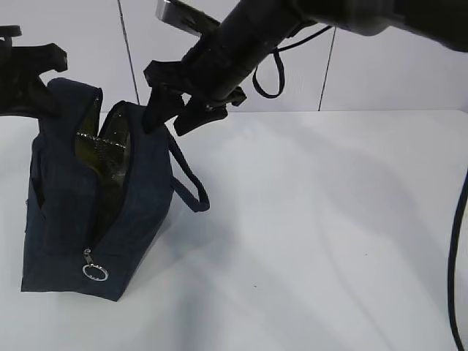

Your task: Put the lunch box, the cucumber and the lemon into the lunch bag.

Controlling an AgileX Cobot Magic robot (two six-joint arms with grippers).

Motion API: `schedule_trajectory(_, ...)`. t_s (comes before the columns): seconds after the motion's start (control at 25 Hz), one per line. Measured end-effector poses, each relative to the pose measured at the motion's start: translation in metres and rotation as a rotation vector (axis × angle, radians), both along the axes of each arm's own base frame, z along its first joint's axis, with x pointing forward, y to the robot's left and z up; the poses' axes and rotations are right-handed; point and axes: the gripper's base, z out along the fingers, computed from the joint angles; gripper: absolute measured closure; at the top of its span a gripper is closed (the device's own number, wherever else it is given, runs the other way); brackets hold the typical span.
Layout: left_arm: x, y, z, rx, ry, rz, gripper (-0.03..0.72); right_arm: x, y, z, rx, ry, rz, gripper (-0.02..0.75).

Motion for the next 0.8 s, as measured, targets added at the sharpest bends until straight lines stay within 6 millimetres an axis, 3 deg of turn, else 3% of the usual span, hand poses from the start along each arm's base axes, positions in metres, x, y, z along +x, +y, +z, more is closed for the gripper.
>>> schedule_trajectory(0.32, 0.000, 0.000, 0.000, 0.000, 0.000, 0.000, 0.694, 0.009, 0.009, -0.031, 0.045, 0.059, -0.010, 0.349)
schedule_trajectory(0.64, 0.000, 0.000, 0.000, 0.000, 0.000, 0.000, 0.694, 0.009, 0.011, -0.030, 0.077, 0.049, 0.003, 0.663)
schedule_trajectory(0.8, 0.000, -0.001, 0.000, -0.001, 0.000, -0.002, 0.694, 0.009, 0.011, -0.028, 0.074, 0.041, 0.025, 0.726)
